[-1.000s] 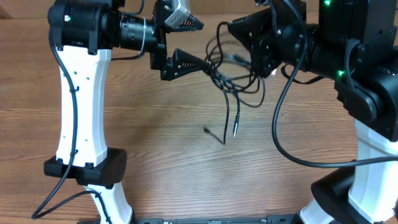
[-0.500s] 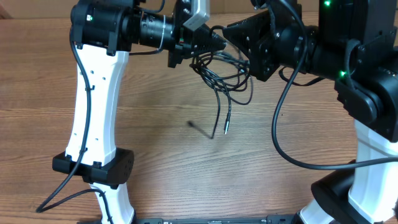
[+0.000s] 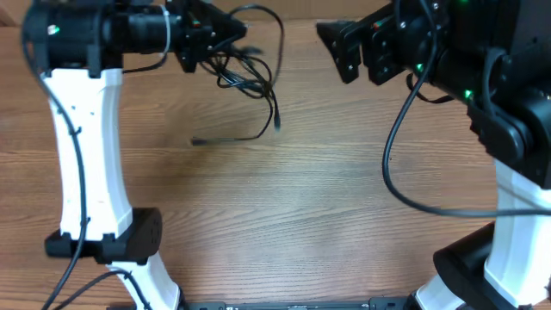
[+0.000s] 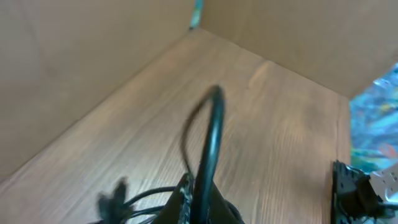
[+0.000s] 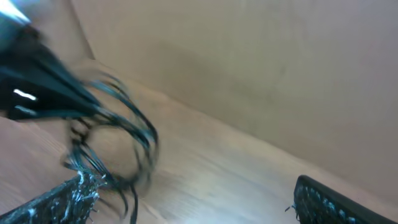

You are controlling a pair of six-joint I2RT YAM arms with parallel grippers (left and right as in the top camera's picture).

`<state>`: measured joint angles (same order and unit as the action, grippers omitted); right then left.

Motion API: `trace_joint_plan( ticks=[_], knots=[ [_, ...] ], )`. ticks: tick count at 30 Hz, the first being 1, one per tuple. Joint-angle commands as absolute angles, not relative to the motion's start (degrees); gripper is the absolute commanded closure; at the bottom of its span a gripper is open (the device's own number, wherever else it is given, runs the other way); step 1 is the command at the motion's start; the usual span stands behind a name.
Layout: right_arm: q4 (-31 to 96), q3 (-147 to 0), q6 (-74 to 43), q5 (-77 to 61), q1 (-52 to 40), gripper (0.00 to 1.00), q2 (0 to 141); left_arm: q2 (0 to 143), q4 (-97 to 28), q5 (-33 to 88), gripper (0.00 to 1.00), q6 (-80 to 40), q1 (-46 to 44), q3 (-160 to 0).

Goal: Untangle cables

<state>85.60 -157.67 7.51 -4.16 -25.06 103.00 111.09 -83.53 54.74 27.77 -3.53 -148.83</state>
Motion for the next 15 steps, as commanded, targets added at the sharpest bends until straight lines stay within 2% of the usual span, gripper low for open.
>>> trace_joint_plan(
  ticks=[1,4,7,12,15],
  knots=[
    [85.3,-151.1,7.3,-12.6,-25.1,0.01,103.4,106.0,-81.7,51.3,0.96,21.9,-3.7,-149.0],
    [80.1,-141.3,1.7,-15.1,-25.1,0.04,103.6,104.2,-77.7,46.4,0.96,13.6,-3.7,-149.0],
    [71.3,-134.5,-13.8,-14.9,-25.0,0.02,103.6,102.8,-74.9,41.6,0.96,7.0,-3.7,-149.0],
    [60.6,-132.6,-39.2,-13.6,-25.0,0.00,103.6,101.7,-74.7,38.0,0.96,5.5,-3.7,-149.0],
    [58.2,-132.6,-63.4,-13.6,-25.0,0.00,103.6,101.7,-74.9,35.7,0.96,4.8,-3.7,-149.0]
  ],
)
